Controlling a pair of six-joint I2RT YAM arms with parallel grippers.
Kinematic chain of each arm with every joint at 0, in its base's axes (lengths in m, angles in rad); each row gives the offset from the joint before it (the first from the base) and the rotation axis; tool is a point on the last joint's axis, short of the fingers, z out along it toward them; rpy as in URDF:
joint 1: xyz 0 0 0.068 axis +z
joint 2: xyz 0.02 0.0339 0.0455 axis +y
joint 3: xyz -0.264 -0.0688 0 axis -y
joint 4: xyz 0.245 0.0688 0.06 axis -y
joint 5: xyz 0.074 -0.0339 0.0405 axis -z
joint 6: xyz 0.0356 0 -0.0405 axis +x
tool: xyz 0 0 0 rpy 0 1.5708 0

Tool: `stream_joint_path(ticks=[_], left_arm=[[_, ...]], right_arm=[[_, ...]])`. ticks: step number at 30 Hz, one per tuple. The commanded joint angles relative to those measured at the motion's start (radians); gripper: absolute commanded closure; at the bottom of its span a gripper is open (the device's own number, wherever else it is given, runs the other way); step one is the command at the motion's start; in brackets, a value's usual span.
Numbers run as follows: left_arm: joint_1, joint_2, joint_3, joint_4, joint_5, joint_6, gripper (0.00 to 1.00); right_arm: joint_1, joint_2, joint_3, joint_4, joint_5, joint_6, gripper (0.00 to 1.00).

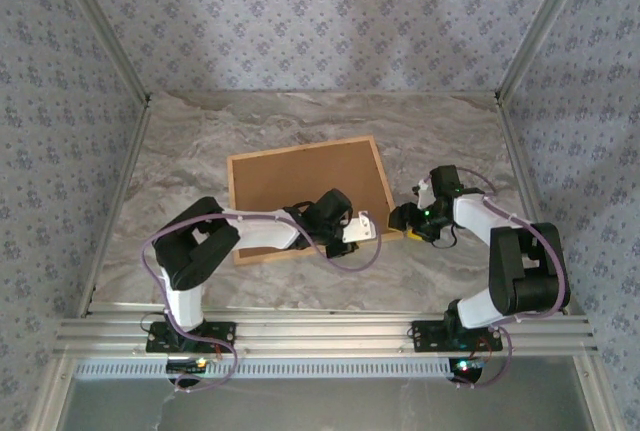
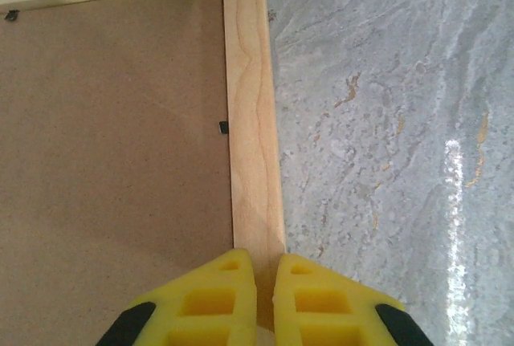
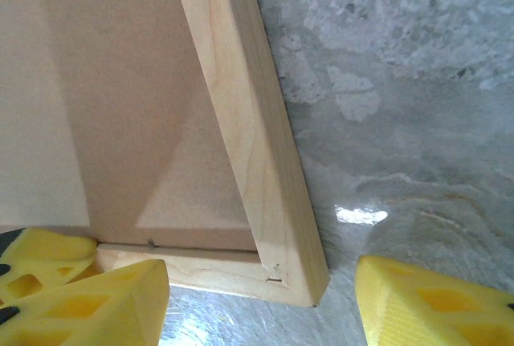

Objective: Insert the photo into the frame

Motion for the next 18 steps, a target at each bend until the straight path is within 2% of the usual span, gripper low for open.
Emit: stream_joint_path(ticks=[1,18], left_arm=[[0.015,-0.053,-0.008,0.019,0.057,-0.039,1.00],[0.040,-0.082,-0.018,0.051,0.090,-0.083,1.00]], right_arm=[[0.006,0.011,0.020,0.011,-0.046,0.009,0.36],[0.022,0.037,0.002,0.035,-0.069,0.021,0.37]])
